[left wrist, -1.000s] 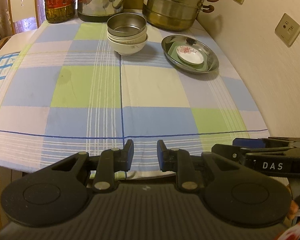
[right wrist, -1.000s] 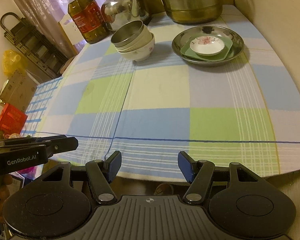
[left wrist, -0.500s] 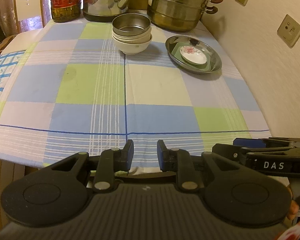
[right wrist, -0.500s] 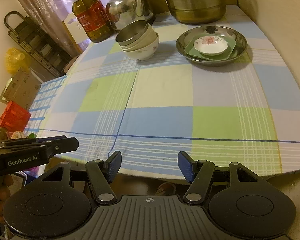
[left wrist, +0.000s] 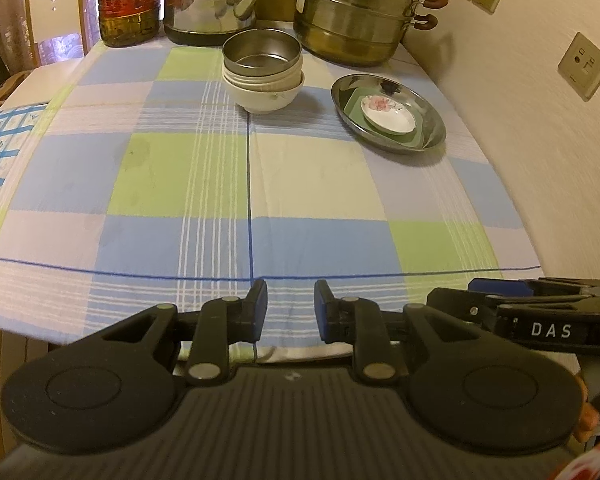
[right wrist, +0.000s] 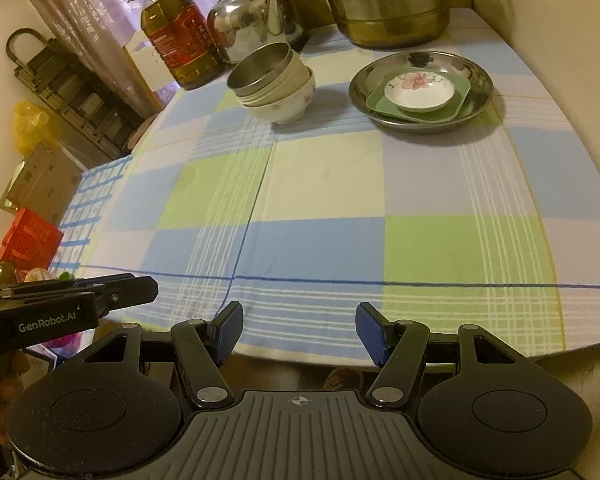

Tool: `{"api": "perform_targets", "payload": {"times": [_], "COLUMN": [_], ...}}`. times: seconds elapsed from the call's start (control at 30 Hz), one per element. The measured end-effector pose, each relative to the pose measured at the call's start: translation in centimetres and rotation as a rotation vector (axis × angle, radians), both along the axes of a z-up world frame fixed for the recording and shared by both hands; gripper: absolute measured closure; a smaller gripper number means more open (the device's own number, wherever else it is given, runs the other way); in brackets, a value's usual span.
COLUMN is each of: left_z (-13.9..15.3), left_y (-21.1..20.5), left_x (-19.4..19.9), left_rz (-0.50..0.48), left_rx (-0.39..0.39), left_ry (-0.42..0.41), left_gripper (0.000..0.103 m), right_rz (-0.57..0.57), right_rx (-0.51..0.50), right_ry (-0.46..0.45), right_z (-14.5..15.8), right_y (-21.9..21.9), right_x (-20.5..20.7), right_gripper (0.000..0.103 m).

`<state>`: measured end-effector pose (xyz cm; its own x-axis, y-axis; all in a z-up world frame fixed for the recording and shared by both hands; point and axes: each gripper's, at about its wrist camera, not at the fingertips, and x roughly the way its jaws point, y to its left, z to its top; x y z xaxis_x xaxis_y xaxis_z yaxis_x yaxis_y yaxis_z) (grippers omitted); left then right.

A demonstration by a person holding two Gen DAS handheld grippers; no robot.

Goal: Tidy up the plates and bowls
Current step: 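Move both grippers toward the rim of the nested bowl stack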

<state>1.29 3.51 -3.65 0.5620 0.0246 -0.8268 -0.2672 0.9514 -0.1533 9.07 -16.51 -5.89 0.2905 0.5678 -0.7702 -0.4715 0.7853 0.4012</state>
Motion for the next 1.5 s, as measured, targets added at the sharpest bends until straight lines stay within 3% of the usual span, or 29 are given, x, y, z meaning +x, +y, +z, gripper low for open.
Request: {"api": "perform_targets", "payload": {"times": [0.43,0.83,0.9,0.97,1.2,1.5], "left_z": [-0.2,-0.4,-0.5,-0.7,-2.4,-4.4], "left_y": [5.0,13.4,14.5,15.7,18.0,19.0], "left_x": [6.7,15.8,17.5,19.4,24.9,28.2], "left_rz": [-0.007,0.03,0.033,0.026,0.013,-0.018], "left_rx": [0.004,-0.003,-0.009,-0.019,-0.057,-0.065], "left_ry": [-0.046,-0.123,-0.132,-0.148,-0.153,-0.111], "left_gripper": [0.077,0.071,0.071,0.071,0.071,0.072], "right_rz": [-0.084,-0.14,-0.147,-0.155,-0.171,-0.198], "right_rx": [0.012,0.047,0.06,0.076,0.102,0.109], "right_ry": [-0.001,-0.089,-0.113,-0.136,-0.197,-0.134], "right_z": [-0.1,0.0,0.4,0.7,0.8,-1.5], "right_y": [2.0,8.4,9.7,11.0,15.2,17.7], "right_x": [5.0,13.6,15.1,16.9,21.8,26.1], "right_gripper": [0.041,0.041,0.044,0.052,0.06,0.073]}}
